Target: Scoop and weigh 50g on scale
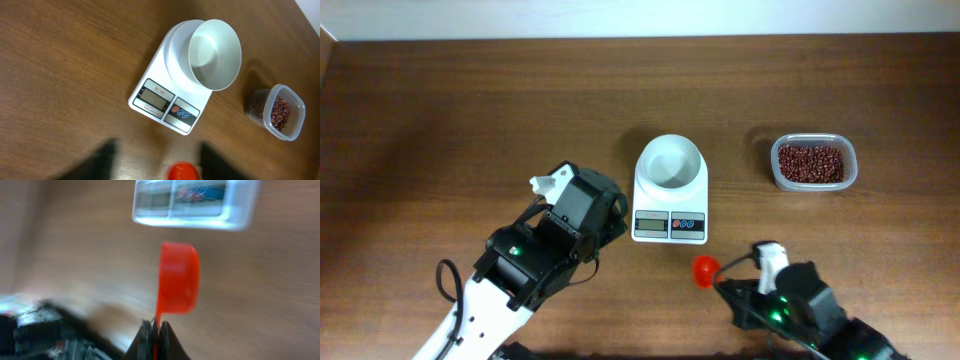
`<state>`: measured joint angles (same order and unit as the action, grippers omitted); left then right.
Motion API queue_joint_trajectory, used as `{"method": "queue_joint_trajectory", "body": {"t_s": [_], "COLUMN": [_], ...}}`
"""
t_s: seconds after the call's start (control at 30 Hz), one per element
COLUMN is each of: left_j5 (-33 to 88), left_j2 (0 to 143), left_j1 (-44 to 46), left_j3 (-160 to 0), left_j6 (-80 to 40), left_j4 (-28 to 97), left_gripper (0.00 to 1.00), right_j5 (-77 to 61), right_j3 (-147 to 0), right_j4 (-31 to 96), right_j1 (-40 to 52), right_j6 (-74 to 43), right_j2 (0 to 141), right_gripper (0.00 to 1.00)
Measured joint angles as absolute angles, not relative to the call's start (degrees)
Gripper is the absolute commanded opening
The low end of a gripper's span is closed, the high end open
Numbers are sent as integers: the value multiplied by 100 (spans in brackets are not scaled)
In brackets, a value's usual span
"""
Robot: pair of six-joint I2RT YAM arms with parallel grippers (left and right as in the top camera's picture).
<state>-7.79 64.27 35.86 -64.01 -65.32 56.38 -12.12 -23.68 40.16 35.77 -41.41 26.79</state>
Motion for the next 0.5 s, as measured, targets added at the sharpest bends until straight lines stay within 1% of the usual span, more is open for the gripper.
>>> {"method": "queue_joint_trajectory", "body": {"t_s": [0.03, 0.07, 0.1, 0.13, 0.23, 0.33, 0.4, 0.43, 0.47, 0.5], "left_j5": [-722, -683, -679, -659, -633, -1061, -1339, -1411, -1490, -1518], "left_j2": [6429, 6440, 6473, 6646, 7275, 8049, 8630, 8943, 9310, 9529], "left_j1": [3592, 3599, 3658, 3859, 4366, 4888, 5137, 5203, 5218, 5218], "left_j3": [-6401, -6403, -6403, -6405, -6407, -6410, -6412, -6405, -6423, -6418], "left_j6": [-6514, -6512, -6510, -6442, -6012, -5760, -5697, -5675, -5651, -5651], "left_j4": [5660, 5666, 5671, 5655, 5507, 5273, 4731, 4427, 3850, 3638], "left_gripper": [0, 0, 0, 0, 0, 0, 0, 0, 0, 0], "right_j5": [-609, 30, 290, 519, 1251, 2106, 2456, 2561, 2613, 2652], "right_j3": [-2917, -3618, -3990, -4281, -4366, -4366, -4370, -4370, -4370, -4372], "right_j4": [4882, 5374, 5568, 5579, 5581, 5356, 5107, 5074, 5068, 5072], "right_j1": [3575, 3573, 3573, 3573, 3573, 3573, 3573, 3573, 3573, 3573], "right_j6": [-4134, -4058, -3959, -3850, -3734, -3721, -3712, -3706, -3704, -3704], "right_j2": [2488, 2320, 2296, 2292, 2292, 2292, 2292, 2292, 2292, 2292], "right_gripper": [4, 4, 4, 4, 4, 4, 4, 4, 4, 4]}}
